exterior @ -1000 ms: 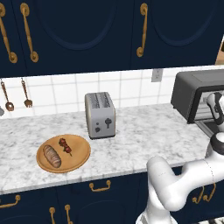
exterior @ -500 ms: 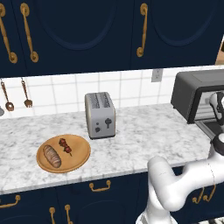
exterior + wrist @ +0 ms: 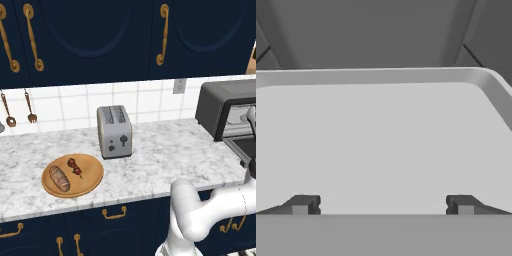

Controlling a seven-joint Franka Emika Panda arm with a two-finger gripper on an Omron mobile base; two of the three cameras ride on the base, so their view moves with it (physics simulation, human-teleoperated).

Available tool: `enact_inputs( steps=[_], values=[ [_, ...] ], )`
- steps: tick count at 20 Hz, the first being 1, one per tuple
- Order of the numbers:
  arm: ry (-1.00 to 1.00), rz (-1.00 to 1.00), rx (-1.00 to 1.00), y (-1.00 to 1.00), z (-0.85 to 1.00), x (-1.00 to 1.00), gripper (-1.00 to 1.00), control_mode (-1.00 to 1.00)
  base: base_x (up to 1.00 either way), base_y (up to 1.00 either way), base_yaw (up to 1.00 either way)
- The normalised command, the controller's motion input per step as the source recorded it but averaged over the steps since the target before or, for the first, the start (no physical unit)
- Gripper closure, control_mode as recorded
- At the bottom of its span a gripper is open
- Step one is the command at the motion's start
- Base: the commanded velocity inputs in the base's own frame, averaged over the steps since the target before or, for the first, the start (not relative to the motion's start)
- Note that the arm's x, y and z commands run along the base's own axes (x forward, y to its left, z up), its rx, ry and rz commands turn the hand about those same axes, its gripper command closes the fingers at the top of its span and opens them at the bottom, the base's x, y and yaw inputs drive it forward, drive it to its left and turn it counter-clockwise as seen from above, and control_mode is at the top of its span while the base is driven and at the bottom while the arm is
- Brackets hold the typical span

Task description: Pick up the kebab skewer and baguette bread, and place them inside the toaster oven. Close the toaster oven door and start by setting the timer.

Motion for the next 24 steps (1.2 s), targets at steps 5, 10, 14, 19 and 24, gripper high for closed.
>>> enact_inputs(
  steps=[5, 10, 14, 19, 24],
  values=[
    [0.12, 0.02, 0.0, -0.13, -0.75, -0.58, -1.0, -1.0, 0.0, 0.0, 0.0],
    [0.11, 0.03, 0.0, -0.17, -0.69, -0.58, -1.0, -1.0, 0.0, 0.0, 0.0],
    [0.11, 0.01, 0.0, -0.07, -0.49, -0.47, -1.0, -1.0, 0.0, 0.0, 0.0],
    [0.11, 0.0, 0.0, -0.08, -0.42, -0.52, -1.0, -1.0, 0.0, 0.0, 0.0],
    [0.07, 0.0, 0.0, -0.15, -0.35, -0.65, -1.0, -1.0, 0.0, 0.0, 0.0]
  ],
)
